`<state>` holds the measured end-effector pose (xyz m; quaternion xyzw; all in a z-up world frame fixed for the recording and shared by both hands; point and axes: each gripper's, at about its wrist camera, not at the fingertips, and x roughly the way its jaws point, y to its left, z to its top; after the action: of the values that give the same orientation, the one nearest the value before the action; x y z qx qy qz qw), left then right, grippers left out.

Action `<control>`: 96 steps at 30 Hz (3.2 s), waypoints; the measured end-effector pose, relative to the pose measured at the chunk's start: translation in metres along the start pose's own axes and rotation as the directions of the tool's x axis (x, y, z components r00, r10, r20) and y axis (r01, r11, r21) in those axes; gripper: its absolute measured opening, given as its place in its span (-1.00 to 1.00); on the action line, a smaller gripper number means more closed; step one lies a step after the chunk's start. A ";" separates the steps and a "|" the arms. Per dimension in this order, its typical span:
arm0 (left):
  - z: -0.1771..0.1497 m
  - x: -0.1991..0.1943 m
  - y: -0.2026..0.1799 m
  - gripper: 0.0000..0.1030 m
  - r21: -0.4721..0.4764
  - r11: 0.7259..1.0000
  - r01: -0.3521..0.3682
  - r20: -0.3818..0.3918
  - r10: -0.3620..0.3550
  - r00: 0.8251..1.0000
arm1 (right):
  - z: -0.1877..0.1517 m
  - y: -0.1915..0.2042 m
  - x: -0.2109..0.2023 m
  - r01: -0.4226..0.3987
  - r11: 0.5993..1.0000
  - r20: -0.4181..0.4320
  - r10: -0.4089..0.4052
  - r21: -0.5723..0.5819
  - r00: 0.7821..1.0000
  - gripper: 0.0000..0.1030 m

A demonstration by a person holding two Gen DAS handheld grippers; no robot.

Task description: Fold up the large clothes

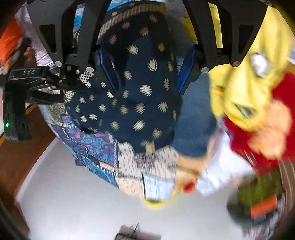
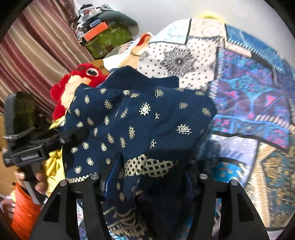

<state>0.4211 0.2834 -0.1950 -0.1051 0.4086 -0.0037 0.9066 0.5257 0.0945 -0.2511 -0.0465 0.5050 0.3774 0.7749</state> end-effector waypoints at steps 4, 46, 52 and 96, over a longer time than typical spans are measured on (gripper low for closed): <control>-0.014 -0.014 -0.024 0.43 0.101 0.993 -0.054 -0.001 0.054 0.999 | -0.017 0.005 -0.018 0.024 1.000 0.057 -0.024 -0.001 0.998 0.64; -0.122 -0.367 -0.186 0.64 0.132 0.967 -0.219 0.681 0.072 0.728 | -0.196 0.169 -0.372 0.190 0.978 0.763 -0.061 -0.083 0.643 0.75; -0.149 -0.385 -0.201 0.65 0.088 0.965 -0.247 0.729 0.106 0.676 | -0.239 0.196 -0.392 0.243 0.969 0.824 -0.101 -0.045 0.557 0.75; -0.163 -0.355 -0.190 0.96 0.031 0.971 -0.237 0.683 0.153 0.714 | -0.258 0.190 -0.368 0.318 0.946 0.768 -0.244 0.056 0.592 1.00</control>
<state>0.0792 0.0995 -0.0006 -0.0023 0.0595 0.1066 0.9925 0.1375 -0.0853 -0.0170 0.0047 0.0985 0.2559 0.9617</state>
